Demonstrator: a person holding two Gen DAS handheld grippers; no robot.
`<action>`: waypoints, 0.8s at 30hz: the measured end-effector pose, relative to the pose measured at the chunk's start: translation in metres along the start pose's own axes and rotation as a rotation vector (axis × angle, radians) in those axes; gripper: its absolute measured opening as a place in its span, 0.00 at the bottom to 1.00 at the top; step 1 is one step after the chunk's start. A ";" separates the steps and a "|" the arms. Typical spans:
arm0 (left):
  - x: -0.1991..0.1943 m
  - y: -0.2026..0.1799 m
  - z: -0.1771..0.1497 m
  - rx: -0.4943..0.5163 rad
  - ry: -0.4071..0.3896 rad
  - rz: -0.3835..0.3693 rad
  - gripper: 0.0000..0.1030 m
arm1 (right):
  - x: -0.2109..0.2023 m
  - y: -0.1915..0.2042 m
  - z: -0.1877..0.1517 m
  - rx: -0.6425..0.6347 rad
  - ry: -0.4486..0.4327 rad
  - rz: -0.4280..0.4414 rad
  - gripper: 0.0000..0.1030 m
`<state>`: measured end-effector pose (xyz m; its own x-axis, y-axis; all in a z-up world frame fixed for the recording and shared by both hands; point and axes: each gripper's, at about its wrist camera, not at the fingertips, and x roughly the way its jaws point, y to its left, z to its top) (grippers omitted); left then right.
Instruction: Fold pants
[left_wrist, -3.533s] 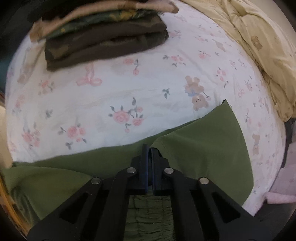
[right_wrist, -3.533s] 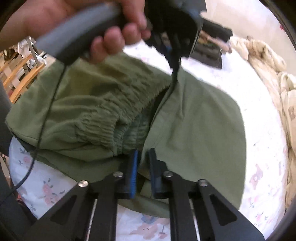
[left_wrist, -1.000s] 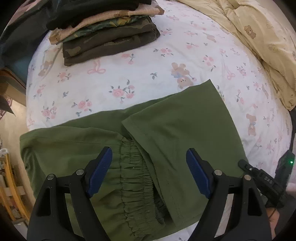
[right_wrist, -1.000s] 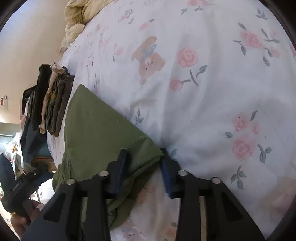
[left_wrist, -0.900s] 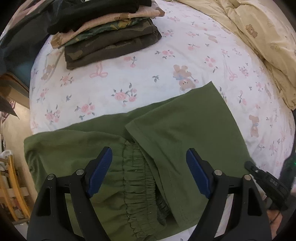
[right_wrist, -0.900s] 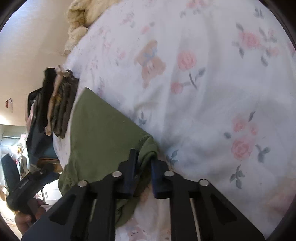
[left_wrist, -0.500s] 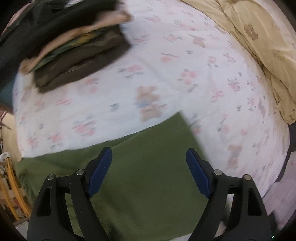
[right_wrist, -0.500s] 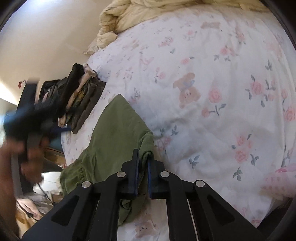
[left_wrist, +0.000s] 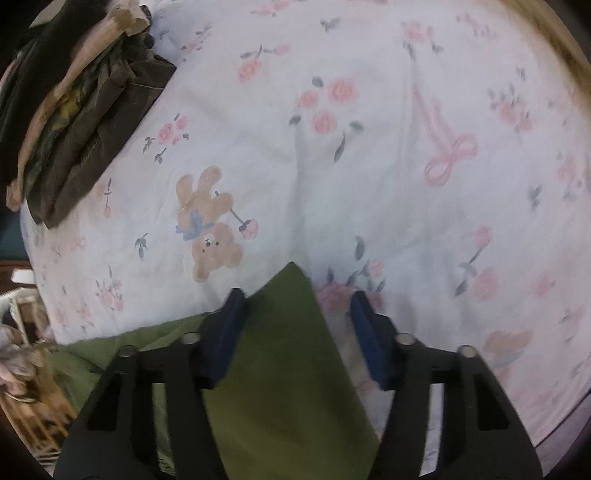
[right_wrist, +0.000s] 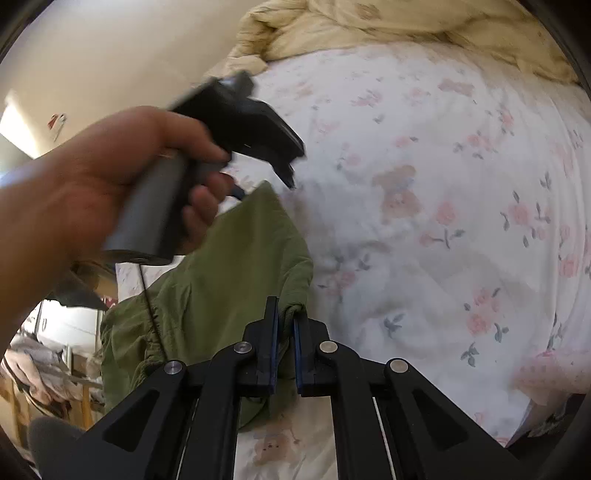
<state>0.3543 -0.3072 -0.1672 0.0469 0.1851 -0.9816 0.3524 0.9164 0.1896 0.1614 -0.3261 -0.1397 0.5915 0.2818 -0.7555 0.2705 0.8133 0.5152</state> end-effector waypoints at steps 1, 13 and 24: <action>-0.001 0.003 -0.001 -0.003 -0.003 -0.001 0.26 | -0.001 0.005 -0.001 -0.022 -0.006 0.004 0.06; -0.101 0.093 -0.039 0.017 -0.151 -0.165 0.05 | -0.035 0.074 -0.020 -0.229 -0.070 0.138 0.05; -0.134 0.248 -0.116 -0.092 -0.257 -0.260 0.05 | -0.034 0.202 -0.074 -0.528 0.023 0.284 0.05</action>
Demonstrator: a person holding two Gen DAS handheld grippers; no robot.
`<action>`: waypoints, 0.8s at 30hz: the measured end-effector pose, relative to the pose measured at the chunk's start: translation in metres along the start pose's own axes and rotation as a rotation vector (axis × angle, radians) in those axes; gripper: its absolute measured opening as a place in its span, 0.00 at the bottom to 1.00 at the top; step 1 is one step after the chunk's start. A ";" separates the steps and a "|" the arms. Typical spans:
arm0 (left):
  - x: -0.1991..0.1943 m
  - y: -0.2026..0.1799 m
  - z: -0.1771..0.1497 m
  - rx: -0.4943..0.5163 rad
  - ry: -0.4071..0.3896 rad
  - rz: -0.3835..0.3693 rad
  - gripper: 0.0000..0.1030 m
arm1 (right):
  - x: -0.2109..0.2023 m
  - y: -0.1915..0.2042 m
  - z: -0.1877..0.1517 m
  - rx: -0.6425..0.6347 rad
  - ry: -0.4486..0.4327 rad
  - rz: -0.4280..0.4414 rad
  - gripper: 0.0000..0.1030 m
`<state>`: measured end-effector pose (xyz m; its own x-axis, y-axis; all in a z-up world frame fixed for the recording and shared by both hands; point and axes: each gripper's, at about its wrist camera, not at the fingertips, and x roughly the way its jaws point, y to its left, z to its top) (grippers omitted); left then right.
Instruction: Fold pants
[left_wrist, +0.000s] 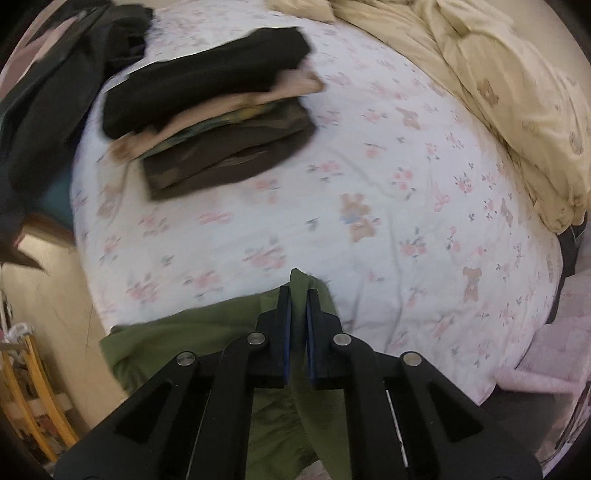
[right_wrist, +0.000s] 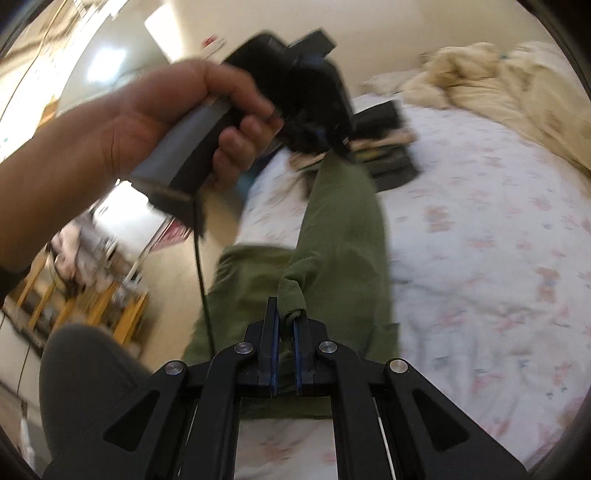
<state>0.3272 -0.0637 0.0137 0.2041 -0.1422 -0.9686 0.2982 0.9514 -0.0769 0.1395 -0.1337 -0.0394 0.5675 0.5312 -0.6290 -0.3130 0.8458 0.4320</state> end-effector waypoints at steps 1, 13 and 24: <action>-0.004 0.020 -0.008 -0.019 -0.010 -0.009 0.05 | 0.009 0.014 -0.001 -0.027 0.022 0.013 0.05; 0.008 0.195 -0.089 -0.226 -0.054 -0.020 0.04 | 0.119 0.151 -0.028 -0.316 0.234 0.088 0.05; 0.067 0.273 -0.126 -0.341 -0.041 0.111 0.03 | 0.195 0.181 -0.073 -0.442 0.427 0.099 0.05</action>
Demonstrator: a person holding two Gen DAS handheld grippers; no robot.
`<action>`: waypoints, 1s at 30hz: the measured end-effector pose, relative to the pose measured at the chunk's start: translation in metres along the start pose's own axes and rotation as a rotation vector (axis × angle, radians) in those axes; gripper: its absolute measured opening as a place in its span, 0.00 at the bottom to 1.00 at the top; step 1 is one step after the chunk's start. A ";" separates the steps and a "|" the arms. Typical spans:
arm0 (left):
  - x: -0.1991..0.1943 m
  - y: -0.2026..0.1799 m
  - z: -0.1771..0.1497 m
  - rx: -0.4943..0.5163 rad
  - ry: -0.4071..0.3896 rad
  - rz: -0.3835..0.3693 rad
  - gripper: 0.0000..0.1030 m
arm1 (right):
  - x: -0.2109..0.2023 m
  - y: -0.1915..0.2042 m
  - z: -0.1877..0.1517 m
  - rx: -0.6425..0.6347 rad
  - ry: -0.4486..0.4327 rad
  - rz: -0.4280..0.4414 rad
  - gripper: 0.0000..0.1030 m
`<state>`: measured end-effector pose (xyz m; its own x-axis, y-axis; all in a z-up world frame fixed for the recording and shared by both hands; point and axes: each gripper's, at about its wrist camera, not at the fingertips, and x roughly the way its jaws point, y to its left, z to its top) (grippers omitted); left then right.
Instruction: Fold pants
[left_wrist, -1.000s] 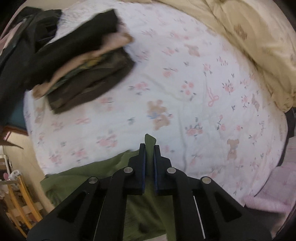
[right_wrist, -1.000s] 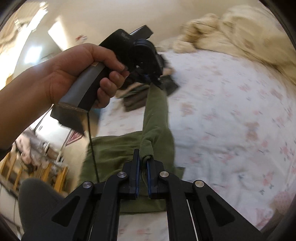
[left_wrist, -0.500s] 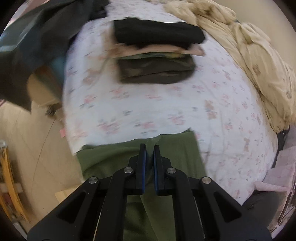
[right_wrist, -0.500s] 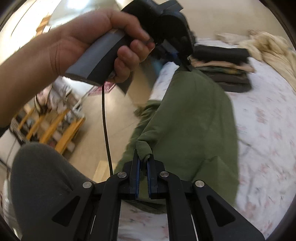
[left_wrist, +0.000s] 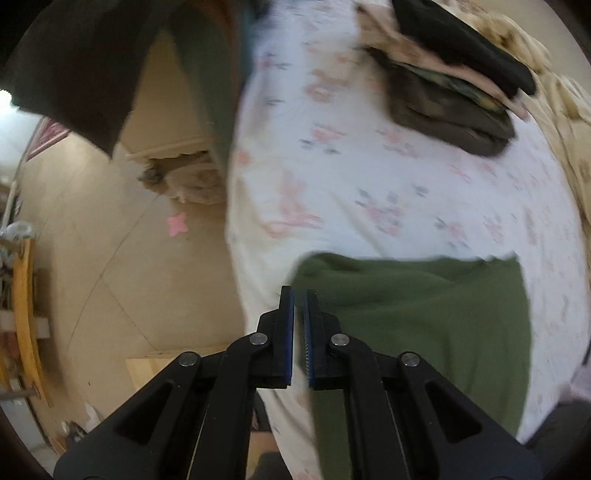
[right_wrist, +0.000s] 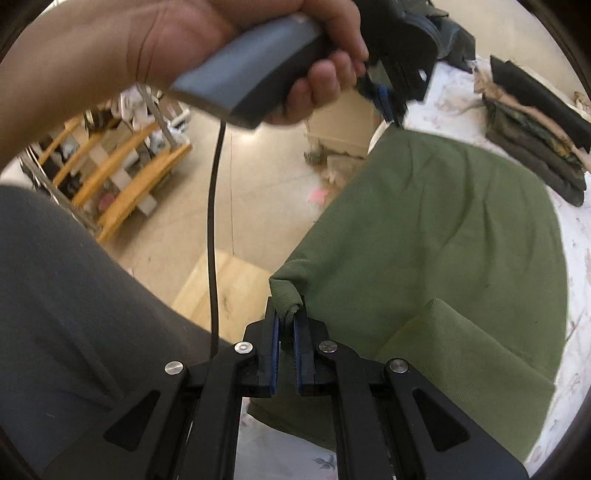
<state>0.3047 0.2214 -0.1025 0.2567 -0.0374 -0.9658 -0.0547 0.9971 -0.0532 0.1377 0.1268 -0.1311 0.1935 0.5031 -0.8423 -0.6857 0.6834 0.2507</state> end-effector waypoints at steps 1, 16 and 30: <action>0.004 0.004 0.000 -0.009 0.009 0.012 0.03 | 0.003 -0.001 -0.003 0.001 0.007 0.000 0.05; 0.008 -0.064 -0.029 0.221 0.116 -0.052 0.06 | -0.017 -0.032 -0.011 0.162 0.023 0.257 0.20; 0.026 -0.056 -0.028 0.199 0.177 -0.038 0.07 | -0.112 -0.153 -0.057 0.459 -0.153 0.113 0.17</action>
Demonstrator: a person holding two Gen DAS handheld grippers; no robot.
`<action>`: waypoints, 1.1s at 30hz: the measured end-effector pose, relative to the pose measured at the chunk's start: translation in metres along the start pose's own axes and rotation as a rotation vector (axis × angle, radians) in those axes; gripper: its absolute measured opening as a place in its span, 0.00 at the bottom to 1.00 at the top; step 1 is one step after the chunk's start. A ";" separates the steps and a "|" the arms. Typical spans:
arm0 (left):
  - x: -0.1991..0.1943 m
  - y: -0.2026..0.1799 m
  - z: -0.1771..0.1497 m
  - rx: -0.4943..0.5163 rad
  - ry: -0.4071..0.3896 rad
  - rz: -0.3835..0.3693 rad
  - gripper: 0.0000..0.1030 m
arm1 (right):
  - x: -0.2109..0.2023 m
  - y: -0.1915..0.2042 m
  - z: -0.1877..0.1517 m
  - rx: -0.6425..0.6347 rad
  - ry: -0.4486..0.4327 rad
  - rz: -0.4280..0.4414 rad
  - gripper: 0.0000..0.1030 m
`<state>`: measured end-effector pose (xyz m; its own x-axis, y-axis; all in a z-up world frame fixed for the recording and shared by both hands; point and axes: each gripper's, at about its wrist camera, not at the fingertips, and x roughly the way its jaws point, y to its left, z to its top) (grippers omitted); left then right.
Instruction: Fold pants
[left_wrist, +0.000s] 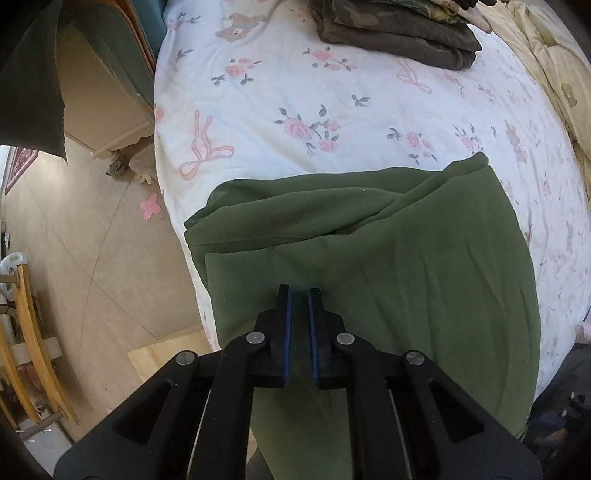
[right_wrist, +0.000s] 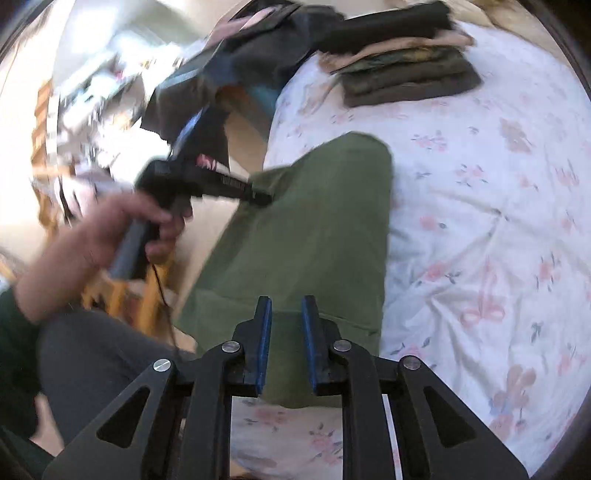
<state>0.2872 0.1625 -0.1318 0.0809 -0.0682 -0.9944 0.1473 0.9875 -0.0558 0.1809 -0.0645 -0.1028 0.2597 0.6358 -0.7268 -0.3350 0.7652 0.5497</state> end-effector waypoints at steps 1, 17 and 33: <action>0.000 -0.001 0.000 0.005 0.000 0.007 0.07 | 0.005 0.006 -0.004 -0.032 -0.003 0.005 0.17; -0.037 -0.002 0.005 0.036 -0.055 -0.169 0.38 | 0.046 -0.028 -0.051 -0.219 0.264 -0.119 0.06; -0.061 -0.065 0.052 0.106 -0.186 -0.306 0.46 | -0.015 -0.033 -0.019 -0.093 0.061 -0.032 0.14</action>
<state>0.3236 0.0947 -0.0631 0.1935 -0.3918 -0.8995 0.2928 0.8981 -0.3282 0.1711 -0.1012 -0.1174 0.2166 0.6015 -0.7689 -0.4105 0.7708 0.4873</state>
